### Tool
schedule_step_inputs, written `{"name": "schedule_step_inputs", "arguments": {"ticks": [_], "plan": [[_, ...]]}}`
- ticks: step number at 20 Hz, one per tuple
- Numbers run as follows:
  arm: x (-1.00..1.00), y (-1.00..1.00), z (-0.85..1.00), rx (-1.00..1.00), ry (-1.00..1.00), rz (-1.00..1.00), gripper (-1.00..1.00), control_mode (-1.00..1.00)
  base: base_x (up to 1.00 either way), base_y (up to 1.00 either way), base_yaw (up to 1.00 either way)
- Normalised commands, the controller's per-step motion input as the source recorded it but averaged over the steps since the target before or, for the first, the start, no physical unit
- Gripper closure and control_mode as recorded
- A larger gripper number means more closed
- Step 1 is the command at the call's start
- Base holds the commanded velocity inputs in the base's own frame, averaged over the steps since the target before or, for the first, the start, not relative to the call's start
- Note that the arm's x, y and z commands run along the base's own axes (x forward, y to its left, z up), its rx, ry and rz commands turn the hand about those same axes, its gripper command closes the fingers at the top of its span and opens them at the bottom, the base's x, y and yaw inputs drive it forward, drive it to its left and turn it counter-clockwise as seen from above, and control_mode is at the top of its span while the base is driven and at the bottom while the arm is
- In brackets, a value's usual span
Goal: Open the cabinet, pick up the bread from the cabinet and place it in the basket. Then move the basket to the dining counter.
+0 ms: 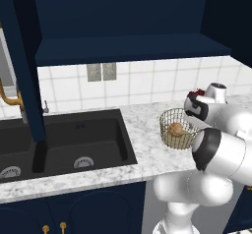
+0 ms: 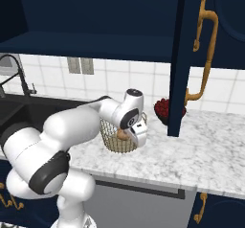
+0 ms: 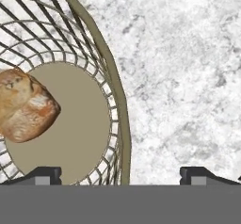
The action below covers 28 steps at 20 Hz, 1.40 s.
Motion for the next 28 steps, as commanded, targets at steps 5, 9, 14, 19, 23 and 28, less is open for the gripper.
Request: {"name": "schedule_step_inputs", "arguments": {"ticks": [5, 9, 14, 19, 23, 28], "plan": [[0.00, 0.15, -0.32, 0.03, 0.00, -0.07, -1.00, -1.00, 0.00, 0.00, 0.00], [0.00, 0.12, -0.27, 0.01, 0.00, -0.04, -1.00, -1.00, 0.00, 0.00, 0.00], [0.00, 0.04, -0.41, 0.00, 0.00, -0.04, 1.00, -1.00, 0.00, 0.00, 0.00], [0.00, 0.06, -0.28, 0.00, 0.00, -0.05, 1.00, -1.00, 0.00, 0.00, 0.00], [-0.01, 0.10, -0.11, 0.00, 0.00, -0.05, 1.00, -1.00, 0.00, 0.00, 0.00], [-0.40, 0.00, 0.20, 0.00, 0.00, -0.01, 1.00, -1.00, 0.00, 0.00, 0.00]]}}
